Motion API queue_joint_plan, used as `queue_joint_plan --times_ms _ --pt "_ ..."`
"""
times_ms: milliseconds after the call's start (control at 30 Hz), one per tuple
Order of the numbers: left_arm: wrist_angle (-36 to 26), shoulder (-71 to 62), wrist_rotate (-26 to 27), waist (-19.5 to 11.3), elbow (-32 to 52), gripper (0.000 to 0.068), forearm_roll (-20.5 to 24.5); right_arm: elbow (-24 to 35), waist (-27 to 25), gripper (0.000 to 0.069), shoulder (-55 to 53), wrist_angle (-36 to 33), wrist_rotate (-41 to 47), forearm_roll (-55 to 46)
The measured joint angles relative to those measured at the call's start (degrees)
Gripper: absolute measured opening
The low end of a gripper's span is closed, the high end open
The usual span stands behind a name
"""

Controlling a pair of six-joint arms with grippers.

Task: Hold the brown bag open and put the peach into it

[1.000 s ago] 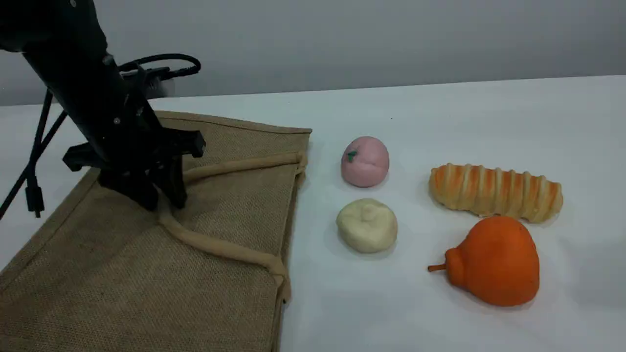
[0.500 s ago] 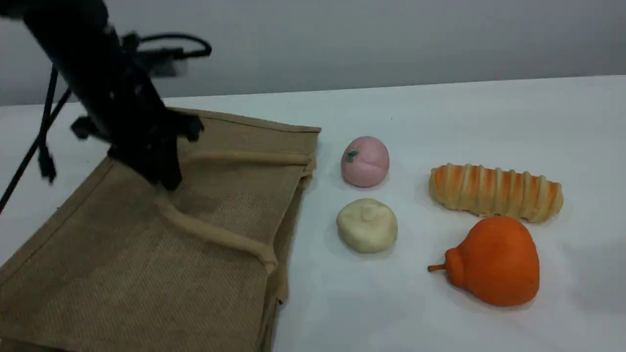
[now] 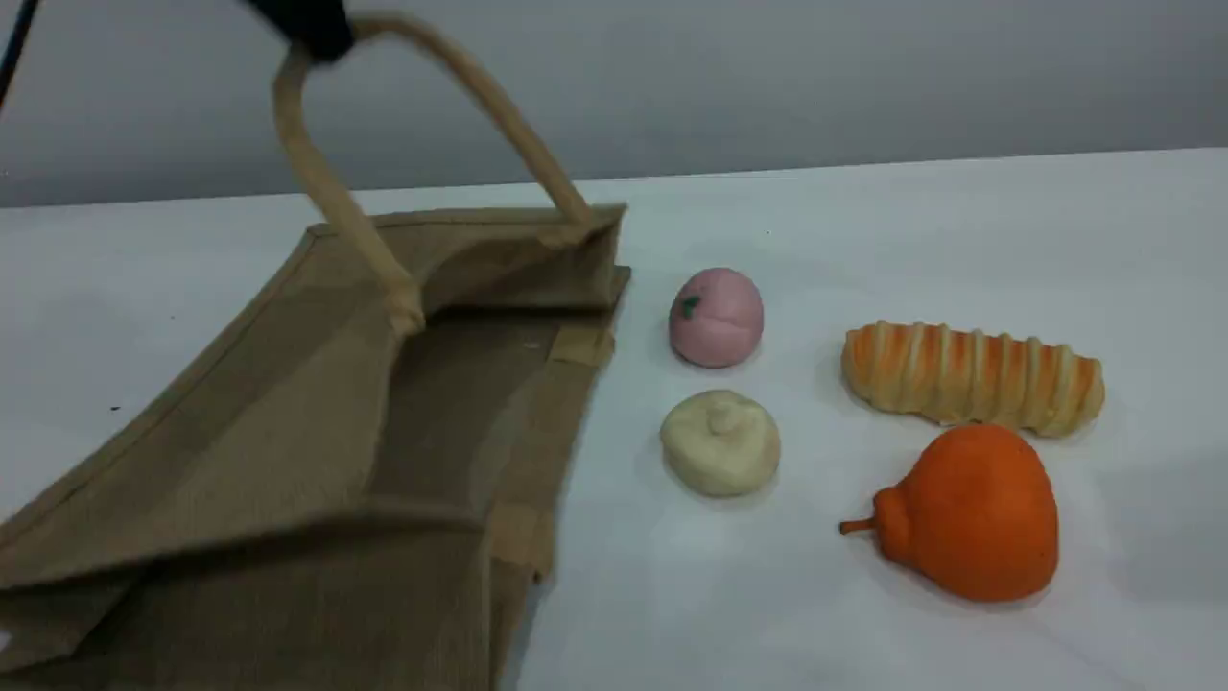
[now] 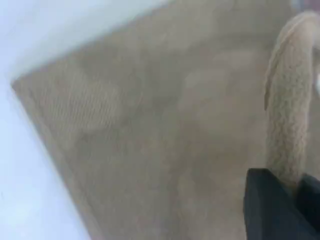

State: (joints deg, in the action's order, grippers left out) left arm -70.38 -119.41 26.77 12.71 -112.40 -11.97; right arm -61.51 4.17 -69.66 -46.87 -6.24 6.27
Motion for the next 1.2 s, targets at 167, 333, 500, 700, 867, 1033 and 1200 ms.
queue_joint_plan --times_ms 167,333,500,700,867,1033,1200 --pt "0.21 1.68 7.55 0.00 -2.13 0.0090 -2.00 0.00 0.00 0.0587 -6.27 0.60 -2.90 1.58" --pt "0.21 3.51 14.69 0.00 -2.13 0.0090 -2.25 0.00 0.00 0.0587 -13.03 2.21 -3.76 3.86" --pt "0.21 5.33 19.94 0.00 -2.13 0.0090 -4.37 0.00 0.00 0.0587 -19.88 3.11 -8.47 7.63" --pt "0.23 8.61 28.42 0.00 -2.13 0.0090 -6.10 0.00 0.15 0.0587 -26.66 6.78 -15.05 13.80" --pt "0.28 11.18 34.49 0.00 -2.13 0.0090 -6.92 0.00 2.46 0.0587 -31.31 9.33 -21.45 18.83" --pt "0.28 12.49 34.55 0.00 -2.13 0.0090 -10.26 -0.06 6.92 0.0587 -35.22 14.31 -24.95 21.67" --pt "0.48 12.70 34.72 0.00 -2.13 0.0090 -10.77 -0.39 11.50 0.0587 -38.52 19.85 -25.75 23.42"
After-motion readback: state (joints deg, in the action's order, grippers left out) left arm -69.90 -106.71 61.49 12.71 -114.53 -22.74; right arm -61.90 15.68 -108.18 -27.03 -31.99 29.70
